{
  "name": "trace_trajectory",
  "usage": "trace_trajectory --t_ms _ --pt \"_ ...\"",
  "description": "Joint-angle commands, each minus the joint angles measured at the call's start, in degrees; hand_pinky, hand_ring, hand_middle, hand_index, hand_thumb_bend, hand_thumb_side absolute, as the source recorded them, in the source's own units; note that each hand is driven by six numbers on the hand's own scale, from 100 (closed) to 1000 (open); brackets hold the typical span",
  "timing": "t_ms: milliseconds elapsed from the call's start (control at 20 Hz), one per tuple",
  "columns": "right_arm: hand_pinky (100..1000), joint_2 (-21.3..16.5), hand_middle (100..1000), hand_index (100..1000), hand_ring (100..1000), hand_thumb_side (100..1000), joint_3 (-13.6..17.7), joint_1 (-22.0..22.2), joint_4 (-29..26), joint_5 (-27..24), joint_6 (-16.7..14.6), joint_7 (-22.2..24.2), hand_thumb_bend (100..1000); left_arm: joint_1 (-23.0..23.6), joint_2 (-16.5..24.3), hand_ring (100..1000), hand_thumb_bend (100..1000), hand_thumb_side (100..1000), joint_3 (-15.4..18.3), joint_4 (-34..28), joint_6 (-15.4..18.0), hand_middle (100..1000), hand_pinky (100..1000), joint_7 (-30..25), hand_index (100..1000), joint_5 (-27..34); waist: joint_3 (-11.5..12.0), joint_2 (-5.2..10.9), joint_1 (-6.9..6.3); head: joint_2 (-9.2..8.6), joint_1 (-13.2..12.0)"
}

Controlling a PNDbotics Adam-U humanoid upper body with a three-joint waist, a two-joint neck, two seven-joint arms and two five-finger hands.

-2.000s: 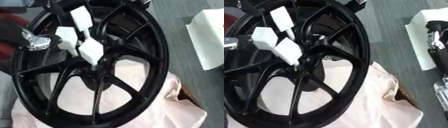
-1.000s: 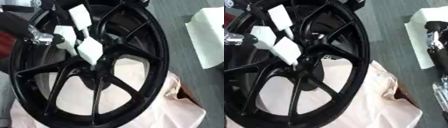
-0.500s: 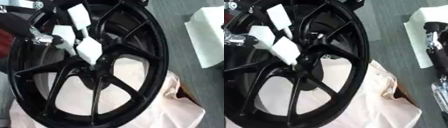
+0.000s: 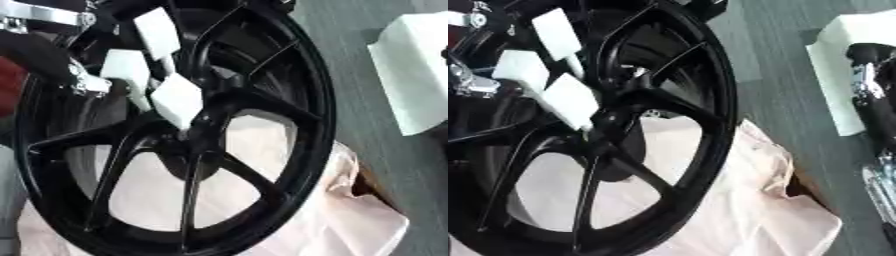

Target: Pull the pin out of the wheel hub.

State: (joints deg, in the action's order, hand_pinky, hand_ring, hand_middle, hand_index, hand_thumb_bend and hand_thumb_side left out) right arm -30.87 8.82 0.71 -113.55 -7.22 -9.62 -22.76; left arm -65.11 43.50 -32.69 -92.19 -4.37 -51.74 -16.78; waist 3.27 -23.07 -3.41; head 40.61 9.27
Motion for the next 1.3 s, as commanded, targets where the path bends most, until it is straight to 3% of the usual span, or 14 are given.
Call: trace_trajectory --t_ms 50,300,850,1300 --pt "856 -0.60 669 679 769 562 0.39 -0.20 -1.04 -0.13 0.00 0.07 100 -1.48 0.64 858 357 669 0.23 -0.17 0.18 745 918 -0.22 885 -0.49 0.01 0.99 0.25 -1.05 0.18" --pt "856 -0.51 669 680 769 563 0.39 -0.23 -1.04 -0.10 0.08 0.15 100 -1.73 0.15 847 333 633 0.23 0.01 0.14 749 904 -0.19 883 -1.20 -0.01 1.03 0.34 -1.26 0.18" --pt "858 -0.28 668 680 770 568 0.56 -0.17 -1.04 0.09 0.17 -0.02 100 -1.81 -0.14 751 337 519 0.02 -0.85 0.01 613 859 0.83 830 -2.92 -0.08 1.11 0.37 -1.22 -0.38" --pt "859 -0.11 669 680 771 574 0.68 -0.10 -1.04 0.14 0.51 -0.09 100 -1.60 -0.31 617 210 469 0.11 -2.07 -1.51 472 807 5.00 664 -1.28 -0.07 1.15 0.42 -1.17 -0.62"
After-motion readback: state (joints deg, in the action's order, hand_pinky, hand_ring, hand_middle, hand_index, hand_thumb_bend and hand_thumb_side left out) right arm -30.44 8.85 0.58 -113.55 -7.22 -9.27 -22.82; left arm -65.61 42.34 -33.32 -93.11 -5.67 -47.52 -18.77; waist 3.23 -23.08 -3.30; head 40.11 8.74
